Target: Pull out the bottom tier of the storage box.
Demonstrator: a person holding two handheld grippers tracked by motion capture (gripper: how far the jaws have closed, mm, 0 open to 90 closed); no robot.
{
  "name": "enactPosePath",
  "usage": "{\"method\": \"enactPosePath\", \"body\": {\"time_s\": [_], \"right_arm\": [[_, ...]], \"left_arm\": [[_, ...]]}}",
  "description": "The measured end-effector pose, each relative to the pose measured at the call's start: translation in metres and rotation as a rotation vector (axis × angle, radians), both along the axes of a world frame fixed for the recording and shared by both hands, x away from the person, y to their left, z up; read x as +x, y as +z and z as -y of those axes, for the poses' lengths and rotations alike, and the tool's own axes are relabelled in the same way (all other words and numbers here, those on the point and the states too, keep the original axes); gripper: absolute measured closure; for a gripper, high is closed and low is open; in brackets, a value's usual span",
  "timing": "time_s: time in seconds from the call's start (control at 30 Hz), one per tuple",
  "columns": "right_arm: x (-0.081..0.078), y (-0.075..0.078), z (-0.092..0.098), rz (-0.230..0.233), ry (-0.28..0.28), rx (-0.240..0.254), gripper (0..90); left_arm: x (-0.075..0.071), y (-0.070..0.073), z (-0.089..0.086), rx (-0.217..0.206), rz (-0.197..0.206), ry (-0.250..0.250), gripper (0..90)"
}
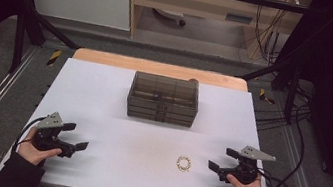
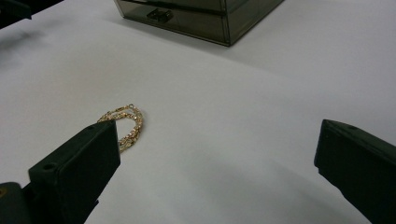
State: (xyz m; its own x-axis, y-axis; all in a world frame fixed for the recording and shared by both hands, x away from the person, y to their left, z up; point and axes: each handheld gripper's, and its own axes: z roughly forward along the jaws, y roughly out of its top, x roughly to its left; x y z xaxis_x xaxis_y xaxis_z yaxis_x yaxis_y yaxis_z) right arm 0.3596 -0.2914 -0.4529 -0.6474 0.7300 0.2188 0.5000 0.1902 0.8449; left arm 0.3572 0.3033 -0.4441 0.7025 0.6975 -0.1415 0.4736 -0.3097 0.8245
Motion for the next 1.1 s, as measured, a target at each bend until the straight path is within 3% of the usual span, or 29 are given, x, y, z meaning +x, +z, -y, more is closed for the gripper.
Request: {"method": "enactPosePath", "body": {"time_s": [0.33, 0.83, 1.1], "right_arm": [[0.000, 0.000, 0.000, -0.002, 0.004, 0.001, 0.7], [-0.001, 0.000, -0.001, -0.013, 0.009, -0.005, 0.7], [0.000, -0.001, -0.001, -0.009, 0.012, -0.019, 0.6]], "left_arm": [[0.000, 0.002, 0.003, 0.003, 0.004, -0.009, 5.3], [0.006, 0.005, 0.015, 0.046, 0.007, -0.008, 6.3], [0.007, 0.006, 0.025, 0.064, 0.010, -0.034, 6.6]]}}
